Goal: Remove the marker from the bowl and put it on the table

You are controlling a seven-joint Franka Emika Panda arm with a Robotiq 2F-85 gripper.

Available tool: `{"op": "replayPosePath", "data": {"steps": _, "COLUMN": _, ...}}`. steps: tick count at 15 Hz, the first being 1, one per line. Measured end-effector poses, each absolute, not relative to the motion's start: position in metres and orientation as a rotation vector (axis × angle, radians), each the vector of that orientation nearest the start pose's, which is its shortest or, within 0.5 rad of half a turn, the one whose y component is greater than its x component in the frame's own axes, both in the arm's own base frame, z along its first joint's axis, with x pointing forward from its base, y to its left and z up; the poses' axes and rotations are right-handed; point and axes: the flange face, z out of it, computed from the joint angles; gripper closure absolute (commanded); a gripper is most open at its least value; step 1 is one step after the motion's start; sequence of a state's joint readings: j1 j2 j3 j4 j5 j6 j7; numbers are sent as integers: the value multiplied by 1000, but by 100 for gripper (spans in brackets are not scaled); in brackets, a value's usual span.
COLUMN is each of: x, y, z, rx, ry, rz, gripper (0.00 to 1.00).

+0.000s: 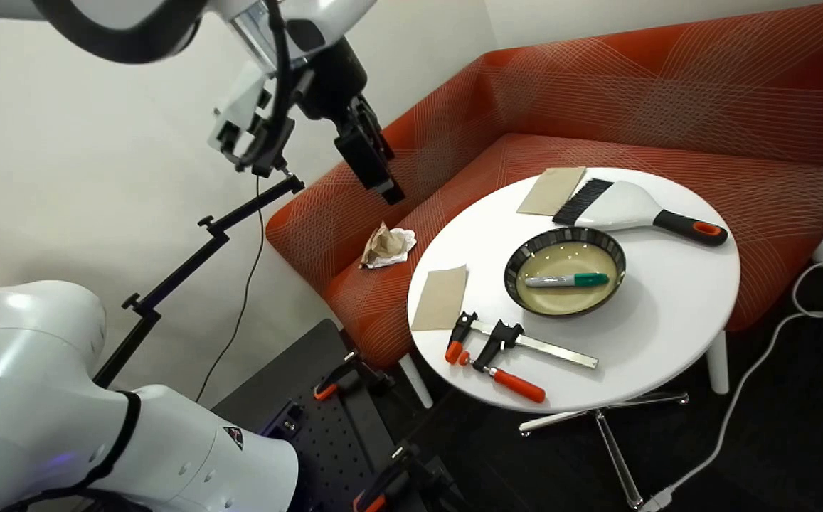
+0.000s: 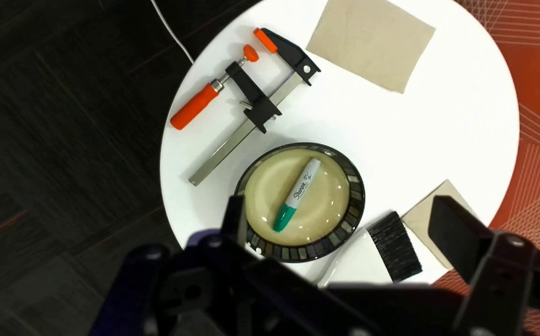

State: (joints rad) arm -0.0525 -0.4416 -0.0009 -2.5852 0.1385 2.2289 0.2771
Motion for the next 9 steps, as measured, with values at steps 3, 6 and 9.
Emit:
{"op": "replayPosePath", "data": {"steps": 3, "x": 423, "y": -9, "z": 388, "rx": -2927, "ry": 705, "rz": -150, "gripper": 0}}
{"op": "replayPosePath", "data": {"steps": 6, "x": 438, "y": -5, "z": 362, "rx": -2912, "ry": 759, "rz": -190, "gripper": 0}}
{"op": "replayPosePath", "data": {"steps": 9, "x": 439, "y": -5, "z": 355, "rx": -2915, "ry": 763, "rz": -174, "gripper": 0}}
